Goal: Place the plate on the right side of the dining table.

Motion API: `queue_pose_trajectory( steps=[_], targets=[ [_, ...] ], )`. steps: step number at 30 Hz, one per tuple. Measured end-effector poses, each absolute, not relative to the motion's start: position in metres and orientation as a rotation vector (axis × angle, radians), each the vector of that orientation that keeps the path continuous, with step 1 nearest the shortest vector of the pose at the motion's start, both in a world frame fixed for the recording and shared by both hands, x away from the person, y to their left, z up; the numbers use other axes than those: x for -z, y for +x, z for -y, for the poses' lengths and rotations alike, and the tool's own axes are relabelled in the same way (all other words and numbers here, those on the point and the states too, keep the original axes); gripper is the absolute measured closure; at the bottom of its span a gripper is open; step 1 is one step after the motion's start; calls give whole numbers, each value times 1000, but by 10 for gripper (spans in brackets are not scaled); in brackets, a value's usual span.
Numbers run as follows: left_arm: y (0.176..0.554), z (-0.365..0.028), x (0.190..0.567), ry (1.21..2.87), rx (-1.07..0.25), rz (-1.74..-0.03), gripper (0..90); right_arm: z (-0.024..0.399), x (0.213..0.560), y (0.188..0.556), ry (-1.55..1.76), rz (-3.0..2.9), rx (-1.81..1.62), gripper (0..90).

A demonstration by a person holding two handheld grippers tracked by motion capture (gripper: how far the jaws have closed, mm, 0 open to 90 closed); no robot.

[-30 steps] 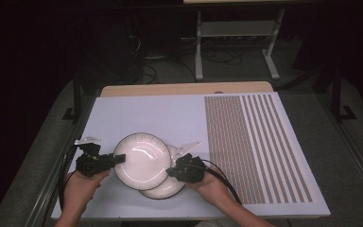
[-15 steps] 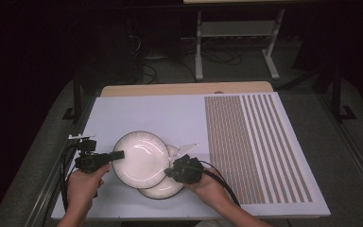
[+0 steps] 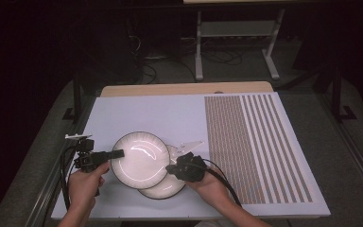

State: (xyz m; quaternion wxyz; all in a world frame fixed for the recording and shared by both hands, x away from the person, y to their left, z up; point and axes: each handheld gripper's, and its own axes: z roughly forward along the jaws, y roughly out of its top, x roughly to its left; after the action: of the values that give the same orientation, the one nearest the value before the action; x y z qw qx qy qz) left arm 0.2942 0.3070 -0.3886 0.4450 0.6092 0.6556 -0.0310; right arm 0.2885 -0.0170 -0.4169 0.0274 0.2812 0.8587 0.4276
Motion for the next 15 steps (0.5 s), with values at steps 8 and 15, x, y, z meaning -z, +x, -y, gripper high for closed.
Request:
queue_pose_trajectory(
  steps=[8, 15],
  targets=[
    [291, -305, 389, 1383, 104, -1643, 799, 30, 400, 286, 966, -2464, -1488, 668],
    [288, -296, 387, 1292, 98, -1641, 798, 38, 398, 290, 1166, -2333, -1529, 561]
  ],
)
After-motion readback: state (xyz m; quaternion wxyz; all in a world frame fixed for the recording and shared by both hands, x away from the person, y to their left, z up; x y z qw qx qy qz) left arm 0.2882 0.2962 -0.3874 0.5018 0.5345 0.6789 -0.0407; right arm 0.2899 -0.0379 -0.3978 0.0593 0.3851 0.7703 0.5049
